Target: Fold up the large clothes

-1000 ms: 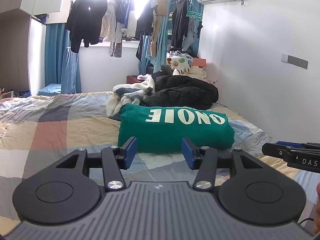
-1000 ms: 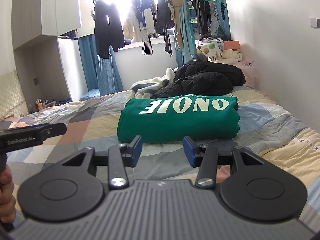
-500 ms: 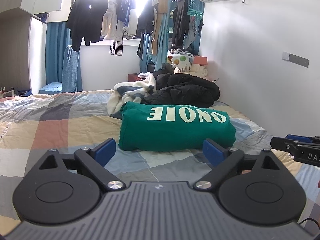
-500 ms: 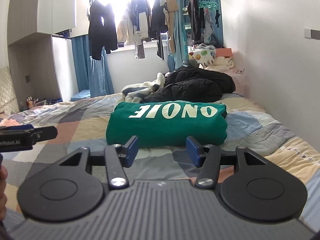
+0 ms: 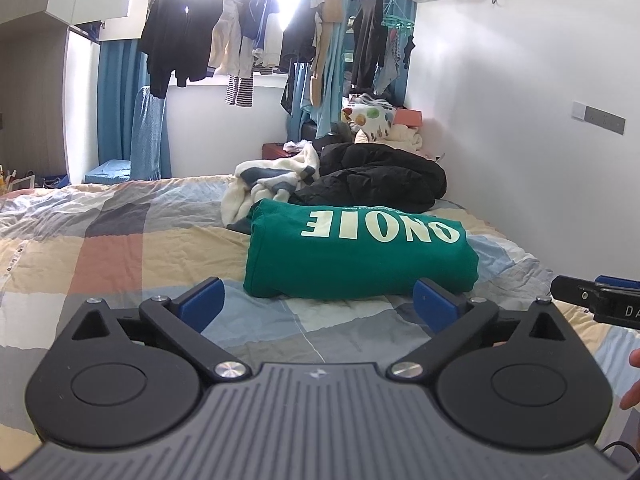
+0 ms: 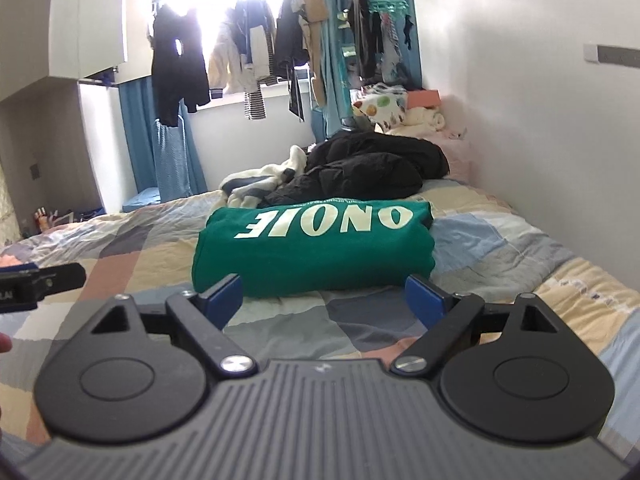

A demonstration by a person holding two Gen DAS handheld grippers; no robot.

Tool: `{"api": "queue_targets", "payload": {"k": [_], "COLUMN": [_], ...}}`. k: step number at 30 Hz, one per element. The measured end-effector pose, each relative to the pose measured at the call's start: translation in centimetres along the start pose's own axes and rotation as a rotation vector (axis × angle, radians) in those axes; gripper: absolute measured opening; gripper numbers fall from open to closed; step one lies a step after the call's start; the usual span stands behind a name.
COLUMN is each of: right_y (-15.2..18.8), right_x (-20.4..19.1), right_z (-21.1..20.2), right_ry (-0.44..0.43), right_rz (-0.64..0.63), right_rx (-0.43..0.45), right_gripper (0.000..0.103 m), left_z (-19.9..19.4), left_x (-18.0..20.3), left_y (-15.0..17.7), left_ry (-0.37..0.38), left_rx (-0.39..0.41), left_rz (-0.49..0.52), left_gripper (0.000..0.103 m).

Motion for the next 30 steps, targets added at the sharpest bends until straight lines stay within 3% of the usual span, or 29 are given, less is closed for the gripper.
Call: {"api": "queue_targets", "payload": {"k": [30], "right_y": [0.28], "right_x": [-0.13], "right_z": [0.19], "right_ry": [-0.005], "right_rz": [-0.015], "right_rx": [-0.014], "right_gripper": [0.09], "left_z": [-0.49], "left_x": [0.73], "left_y": [-0.01], "left_ry": [-0.012], "left_rx": [0.01], "left_rz": [0.026], "left_gripper": [0.103]}}
Point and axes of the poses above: each gripper's, at about its wrist camera, not at the fingertips, and z roughly the way its jaws point, x to its right, y to its underside, the point moved 10 cm from there along z, roughly the way its jaws point, and after that the axes turned 6 degrees about -z, right-handed, at the moved point
